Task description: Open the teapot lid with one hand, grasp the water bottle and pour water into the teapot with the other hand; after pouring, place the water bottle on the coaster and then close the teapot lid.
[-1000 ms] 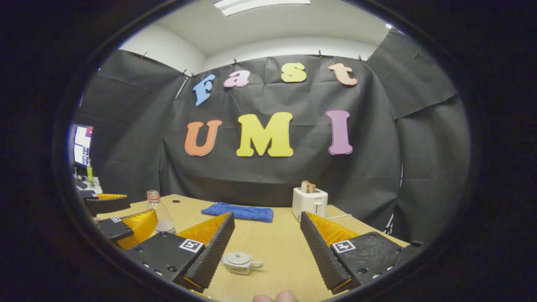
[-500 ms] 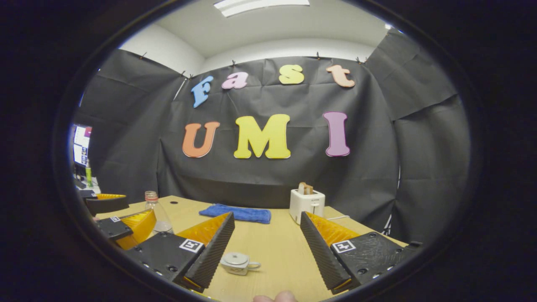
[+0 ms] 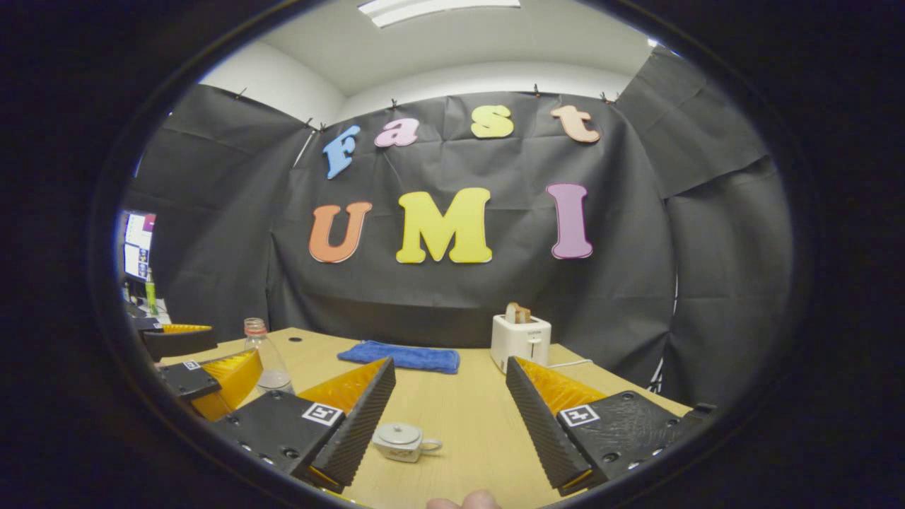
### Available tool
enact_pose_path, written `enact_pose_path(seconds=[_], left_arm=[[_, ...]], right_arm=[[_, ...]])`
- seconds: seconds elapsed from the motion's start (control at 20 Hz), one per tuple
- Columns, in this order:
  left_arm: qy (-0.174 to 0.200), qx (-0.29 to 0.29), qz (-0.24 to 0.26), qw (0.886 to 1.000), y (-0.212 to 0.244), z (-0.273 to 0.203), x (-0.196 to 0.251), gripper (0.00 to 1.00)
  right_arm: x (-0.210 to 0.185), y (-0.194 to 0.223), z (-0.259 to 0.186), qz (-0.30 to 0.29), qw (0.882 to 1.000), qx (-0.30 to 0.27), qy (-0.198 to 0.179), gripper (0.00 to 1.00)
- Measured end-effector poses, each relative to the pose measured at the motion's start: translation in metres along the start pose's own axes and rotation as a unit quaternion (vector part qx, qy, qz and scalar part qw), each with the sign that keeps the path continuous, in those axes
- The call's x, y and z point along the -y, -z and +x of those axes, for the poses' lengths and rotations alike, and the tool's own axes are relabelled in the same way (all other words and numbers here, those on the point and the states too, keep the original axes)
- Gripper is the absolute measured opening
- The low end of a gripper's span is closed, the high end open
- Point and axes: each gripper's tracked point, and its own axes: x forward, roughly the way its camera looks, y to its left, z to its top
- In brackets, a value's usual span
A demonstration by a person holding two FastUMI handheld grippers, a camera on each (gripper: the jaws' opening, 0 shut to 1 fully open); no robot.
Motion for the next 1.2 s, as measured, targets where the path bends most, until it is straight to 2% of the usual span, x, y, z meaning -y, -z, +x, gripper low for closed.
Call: enact_pose_path(seconds=[0.25, 0.55, 0.6, 1.2], left_arm=[[-0.007, 0.004, -0.001, 1.000, -0.006, -0.003, -0.009, 0.96], [-0.020, 0.012, -0.006, 1.000, -0.016, -0.006, -0.025, 0.97], [-0.022, 0.014, -0.005, 1.000, -0.017, -0.006, -0.028, 0.97], [-0.049, 0.007, 0.001, 0.999, -0.013, -0.002, -0.054, 0.97]], right_arm=[[-0.005, 0.016, 0.009, -0.014, 1.000, -0.009, -0.002, 0.95], [-0.023, 0.057, 0.030, -0.012, 0.999, -0.040, -0.019, 0.98], [-0.026, 0.063, 0.034, -0.009, 0.999, -0.047, -0.023, 0.95], [-0.055, 0.116, 0.074, -0.027, 0.994, -0.101, -0.045, 0.97]])
